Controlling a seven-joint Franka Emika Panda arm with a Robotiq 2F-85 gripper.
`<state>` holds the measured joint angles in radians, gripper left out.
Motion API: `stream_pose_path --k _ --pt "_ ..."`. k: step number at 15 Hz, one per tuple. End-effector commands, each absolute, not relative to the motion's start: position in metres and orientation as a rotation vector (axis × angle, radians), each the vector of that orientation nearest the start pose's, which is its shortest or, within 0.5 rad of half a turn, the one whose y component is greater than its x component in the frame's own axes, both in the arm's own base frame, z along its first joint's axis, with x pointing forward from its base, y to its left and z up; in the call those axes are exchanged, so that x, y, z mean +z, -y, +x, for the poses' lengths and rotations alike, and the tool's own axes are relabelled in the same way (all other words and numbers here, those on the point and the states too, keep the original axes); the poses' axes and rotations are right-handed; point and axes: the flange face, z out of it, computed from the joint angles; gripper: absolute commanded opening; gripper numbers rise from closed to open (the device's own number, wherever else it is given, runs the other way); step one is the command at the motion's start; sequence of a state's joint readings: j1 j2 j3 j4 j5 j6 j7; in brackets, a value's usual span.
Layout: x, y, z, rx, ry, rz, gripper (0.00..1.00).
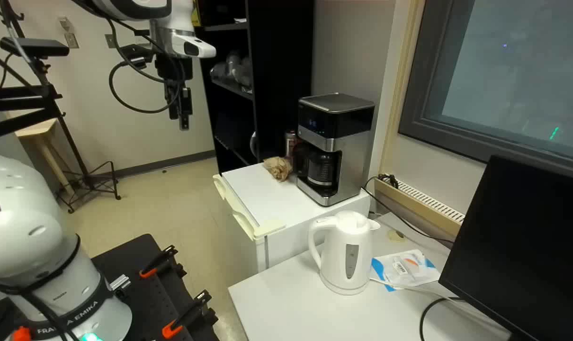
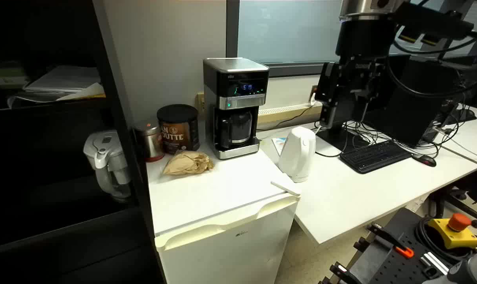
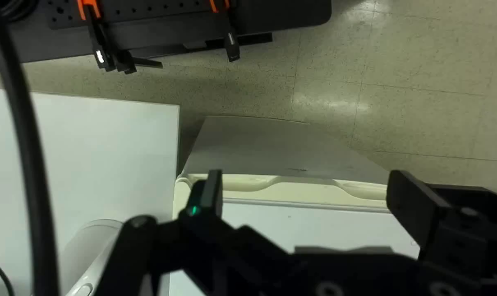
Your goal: Turn on the electric kettle using the on switch on it
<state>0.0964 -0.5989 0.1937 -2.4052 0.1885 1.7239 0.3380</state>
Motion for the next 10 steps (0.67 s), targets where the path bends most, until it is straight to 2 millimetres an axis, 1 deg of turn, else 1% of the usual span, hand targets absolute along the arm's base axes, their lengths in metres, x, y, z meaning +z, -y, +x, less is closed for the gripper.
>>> stream_pose_path --k 1,7,10 --pt "0.513 -0.128 0.342 0.166 -0.19 -3.085 1.0" --pt "0.513 -0.128 0.342 0.166 -0.19 -3.085 1.0" --pt "0.504 -0.122 0.357 0.147 -0.164 -3.107 1.0"
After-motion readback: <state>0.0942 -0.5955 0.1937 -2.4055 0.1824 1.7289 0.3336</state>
